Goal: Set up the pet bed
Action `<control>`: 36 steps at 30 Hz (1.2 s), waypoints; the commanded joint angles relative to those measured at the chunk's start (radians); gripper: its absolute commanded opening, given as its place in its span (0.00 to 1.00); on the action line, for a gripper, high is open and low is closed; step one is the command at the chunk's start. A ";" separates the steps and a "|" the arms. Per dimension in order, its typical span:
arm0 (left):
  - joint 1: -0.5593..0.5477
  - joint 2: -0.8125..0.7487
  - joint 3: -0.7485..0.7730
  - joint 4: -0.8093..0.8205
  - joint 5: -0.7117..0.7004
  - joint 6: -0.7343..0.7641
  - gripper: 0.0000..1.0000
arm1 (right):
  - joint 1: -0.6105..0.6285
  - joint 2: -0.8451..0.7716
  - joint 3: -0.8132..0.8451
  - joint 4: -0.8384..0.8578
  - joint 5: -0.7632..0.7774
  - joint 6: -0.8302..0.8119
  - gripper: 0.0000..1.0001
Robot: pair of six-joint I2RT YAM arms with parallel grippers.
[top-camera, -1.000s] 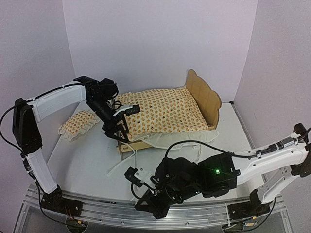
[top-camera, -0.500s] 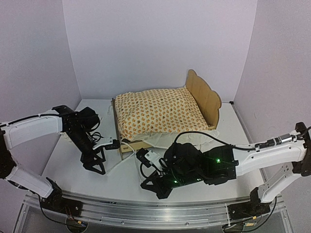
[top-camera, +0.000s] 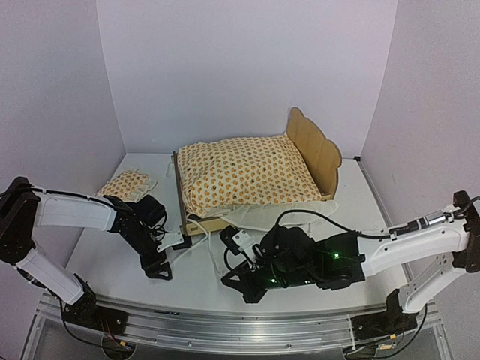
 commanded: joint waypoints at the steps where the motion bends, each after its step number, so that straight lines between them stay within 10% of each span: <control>1: -0.037 0.025 -0.045 0.105 -0.073 0.003 0.75 | -0.003 -0.033 -0.011 0.071 0.031 0.030 0.00; 4: -0.047 0.057 -0.072 0.136 -0.098 0.034 0.60 | -0.004 -0.028 -0.009 0.076 0.032 0.023 0.00; 9: -0.052 0.075 -0.048 0.117 -0.092 0.056 0.00 | -0.008 -0.033 -0.016 0.076 0.037 0.027 0.00; 20: -0.078 -0.033 0.519 -0.421 0.265 0.145 0.00 | -0.009 -0.024 -0.048 0.080 -0.012 0.029 0.00; 33: -0.192 0.315 0.809 -0.149 0.380 -0.070 0.00 | -0.007 0.001 -0.004 0.105 -0.115 -0.024 0.00; 36: -0.226 0.359 0.768 -0.137 0.413 -0.070 0.19 | -0.007 -0.006 -0.001 0.105 -0.143 -0.014 0.00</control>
